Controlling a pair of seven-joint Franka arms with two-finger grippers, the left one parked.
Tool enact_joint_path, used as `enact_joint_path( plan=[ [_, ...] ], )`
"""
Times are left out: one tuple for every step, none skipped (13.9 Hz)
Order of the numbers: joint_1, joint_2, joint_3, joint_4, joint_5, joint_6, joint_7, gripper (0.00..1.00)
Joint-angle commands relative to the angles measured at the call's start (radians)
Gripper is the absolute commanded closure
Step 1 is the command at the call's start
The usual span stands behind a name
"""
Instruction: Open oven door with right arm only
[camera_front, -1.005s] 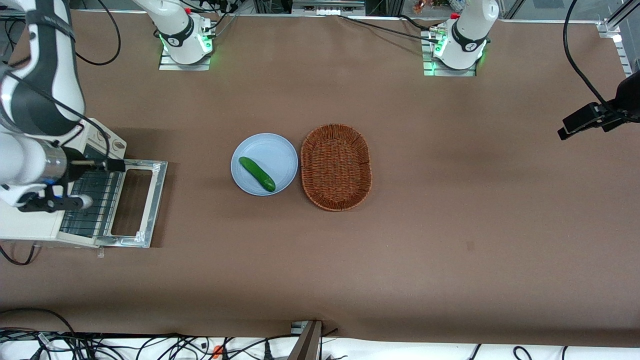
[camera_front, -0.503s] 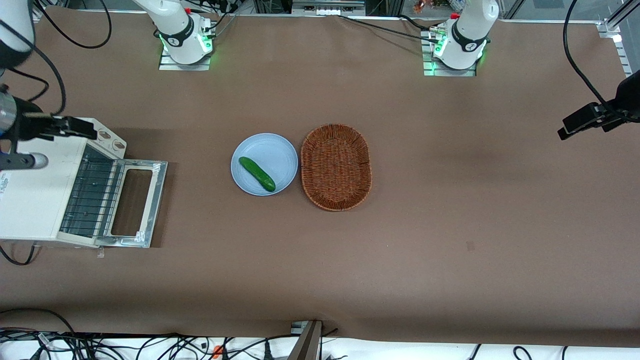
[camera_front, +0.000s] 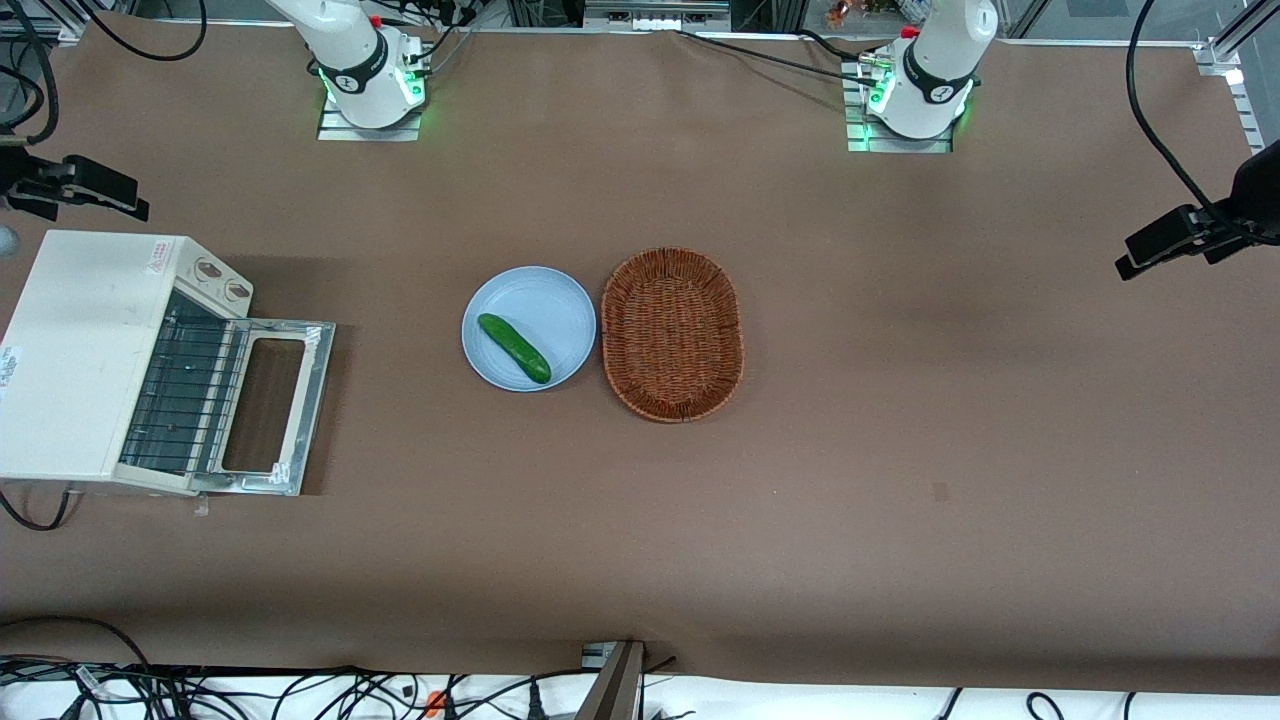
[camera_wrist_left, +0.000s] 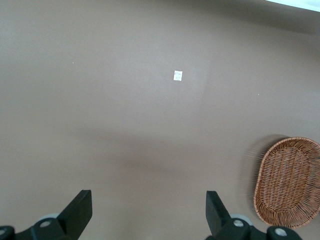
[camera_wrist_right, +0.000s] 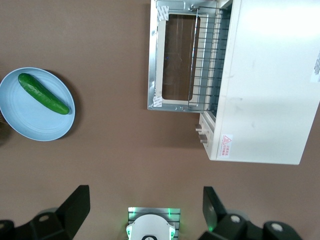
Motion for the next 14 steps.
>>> enact_joint_path(
  plan=[
    [-0.020, -0.076, 0.003, -0.087, 0.023, 0.010, -0.015, 0.00],
    [-0.022, -0.074, 0.000, -0.080, 0.021, 0.011, -0.015, 0.00],
    [-0.022, -0.067, 0.000, -0.071, 0.014, 0.014, -0.017, 0.00],
    [-0.022, -0.057, 0.000, -0.057, 0.015, 0.019, -0.017, 0.00],
    [-0.022, -0.041, 0.000, -0.045, 0.017, 0.018, -0.020, 0.00],
    [-0.024, -0.037, 0.000, -0.042, 0.017, 0.018, -0.023, 0.00],
    [-0.021, -0.039, 0.002, -0.041, 0.011, 0.016, -0.020, 0.00],
    [-0.020, -0.042, 0.003, -0.040, 0.006, 0.011, -0.017, 0.00],
    [-0.020, -0.041, 0.003, -0.040, 0.012, 0.014, -0.021, 0.00],
    [-0.024, -0.039, 0.002, -0.040, 0.014, 0.010, -0.024, 0.00],
    [-0.022, -0.037, 0.002, -0.040, 0.014, 0.010, -0.024, 0.00],
    [-0.020, -0.039, 0.003, -0.040, 0.014, 0.008, -0.023, 0.00],
    [-0.020, -0.037, 0.003, -0.040, 0.017, 0.008, -0.021, 0.00],
    [-0.022, -0.037, 0.003, -0.041, 0.020, 0.008, -0.017, 0.00]
  ],
)
